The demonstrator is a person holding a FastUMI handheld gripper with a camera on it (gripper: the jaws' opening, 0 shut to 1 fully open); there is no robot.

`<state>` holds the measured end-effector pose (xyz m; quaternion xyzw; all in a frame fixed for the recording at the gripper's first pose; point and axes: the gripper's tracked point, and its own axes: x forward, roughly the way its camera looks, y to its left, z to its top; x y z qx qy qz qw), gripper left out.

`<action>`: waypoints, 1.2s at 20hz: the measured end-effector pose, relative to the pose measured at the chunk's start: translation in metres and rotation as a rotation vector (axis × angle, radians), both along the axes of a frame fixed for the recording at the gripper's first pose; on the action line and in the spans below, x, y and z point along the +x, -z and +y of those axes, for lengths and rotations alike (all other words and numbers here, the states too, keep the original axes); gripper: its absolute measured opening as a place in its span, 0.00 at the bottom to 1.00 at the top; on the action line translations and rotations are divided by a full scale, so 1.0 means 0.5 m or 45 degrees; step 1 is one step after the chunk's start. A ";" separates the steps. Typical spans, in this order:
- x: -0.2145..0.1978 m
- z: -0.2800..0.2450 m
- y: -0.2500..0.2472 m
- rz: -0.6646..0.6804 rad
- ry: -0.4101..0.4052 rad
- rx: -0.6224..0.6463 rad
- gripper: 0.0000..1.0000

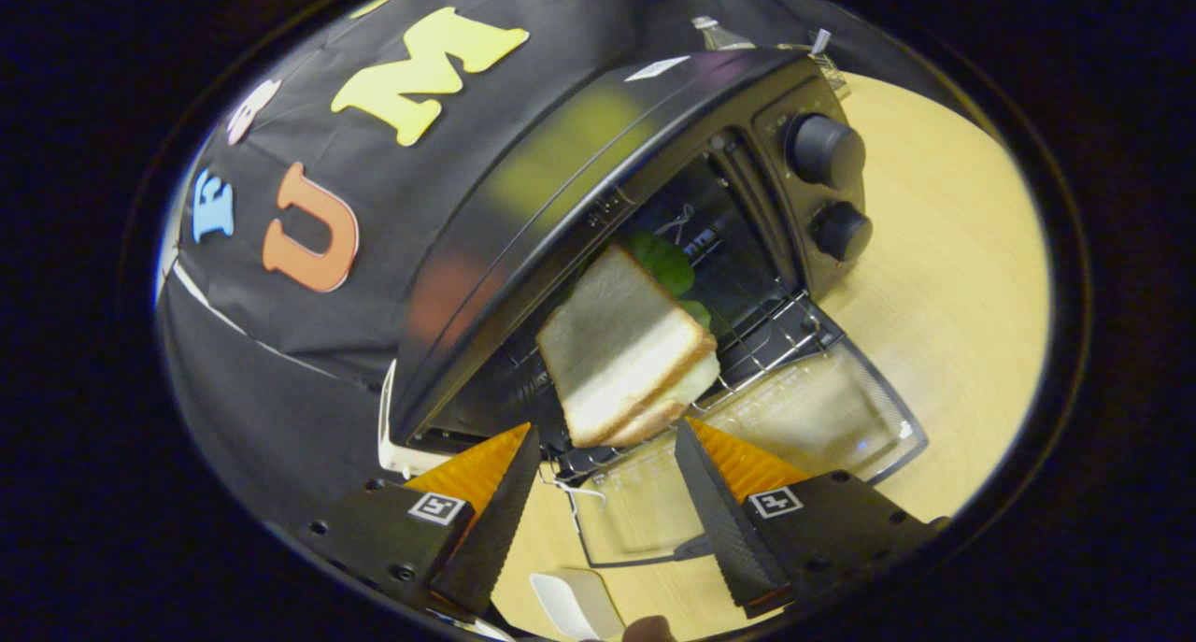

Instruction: Open the toaster oven, put the food inside, and close the toaster oven door.

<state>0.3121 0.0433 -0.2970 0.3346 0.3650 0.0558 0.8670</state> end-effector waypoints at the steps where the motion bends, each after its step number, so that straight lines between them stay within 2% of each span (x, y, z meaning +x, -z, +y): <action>1: -0.018 -0.001 -0.005 0.000 -0.015 -0.014 0.95; 4: -0.087 -0.021 -0.010 -0.014 -0.101 -0.161 0.97; 8: -0.169 -0.062 0.009 -0.053 -0.152 -0.367 0.99; 13: -0.248 -0.085 0.092 -0.114 -0.246 -0.636 0.99; 17: -0.248 -0.085 0.178 -0.066 -0.239 -0.685 1.00; 21: -0.209 -0.076 0.206 -0.108 -0.215 -0.729 1.00; 24: -0.193 -0.072 0.232 -0.074 -0.169 -0.711 1.00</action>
